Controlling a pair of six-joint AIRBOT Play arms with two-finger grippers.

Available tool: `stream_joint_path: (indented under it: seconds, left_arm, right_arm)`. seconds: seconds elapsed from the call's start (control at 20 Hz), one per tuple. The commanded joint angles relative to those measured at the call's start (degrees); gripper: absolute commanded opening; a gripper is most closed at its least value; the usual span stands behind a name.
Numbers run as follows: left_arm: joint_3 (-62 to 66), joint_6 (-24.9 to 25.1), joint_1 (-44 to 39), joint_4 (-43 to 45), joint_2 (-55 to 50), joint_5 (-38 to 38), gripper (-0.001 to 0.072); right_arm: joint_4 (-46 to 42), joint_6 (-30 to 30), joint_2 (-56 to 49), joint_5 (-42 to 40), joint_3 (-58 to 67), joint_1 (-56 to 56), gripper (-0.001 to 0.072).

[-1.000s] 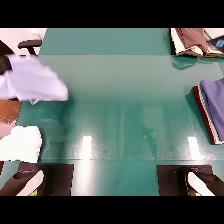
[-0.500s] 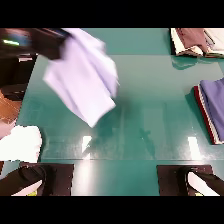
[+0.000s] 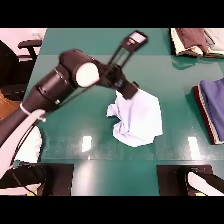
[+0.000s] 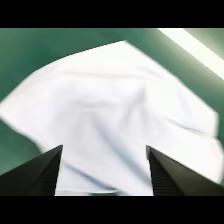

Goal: Fold the shirts.

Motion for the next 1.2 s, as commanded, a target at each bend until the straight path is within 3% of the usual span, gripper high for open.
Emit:
stream_joint_path:
  seconds: [0.0, 0.15, 0.4, 0.65, 0.7, 0.8, 1.0, 1.1, 1.15]
  left_arm:
    - [-1.1, -0.3, 9.6, -1.9, -1.5, -3.1, 0.0624]
    - [-6.6, 0.8, 16.1, -10.6, -3.5, -4.1, 0.0624]
    - [-16.3, 6.8, 16.1, -22.7, -10.3, -2.4, 0.0624]
    - [-16.5, 7.7, 12.4, -24.0, -15.2, 0.0, 0.0622]
    - [-16.5, 7.9, 12.1, -23.9, -15.2, 0.3, 0.0538]
    - [-16.4, 7.9, 12.6, -23.3, -15.2, -0.2, 0.0022]
    - [-15.0, 7.4, 17.0, -22.0, -13.0, -1.2, 0.0027]
    - [-15.0, 7.5, 19.0, -21.0, -11.0, -1.0, 0.0027]
    - [-15.0, 7.5, 19.7, -20.7, -10.7, -1.2, 0.0027]
  right_arm:
    - [0.0, 0.0, 2.6, -0.7, -6.6, 0.0, 0.0013]
    - [0.0, 0.0, 5.3, -4.5, -13.6, 0.0, 0.0012]
    - [0.1, 0.0, 8.5, -9.4, -24.1, 0.0, 0.0013]
    - [0.0, 0.0, 10.0, -9.3, -31.8, 0.0, 0.0013]
    - [-0.2, 0.0, 10.0, -8.8, -33.2, 0.0, 0.0013]
    - [-0.2, 0.0, 10.0, -7.3, -37.1, 0.0, 0.0013]
    - [-3.9, 0.0, 10.0, -3.2, -49.5, 0.0, 0.0013]
    - [-7.5, 3.3, 10.0, -3.2, -57.7, 0.0, 0.0025]
    - [-8.1, 4.3, 9.6, -3.7, -62.2, 0.0, 0.0253]
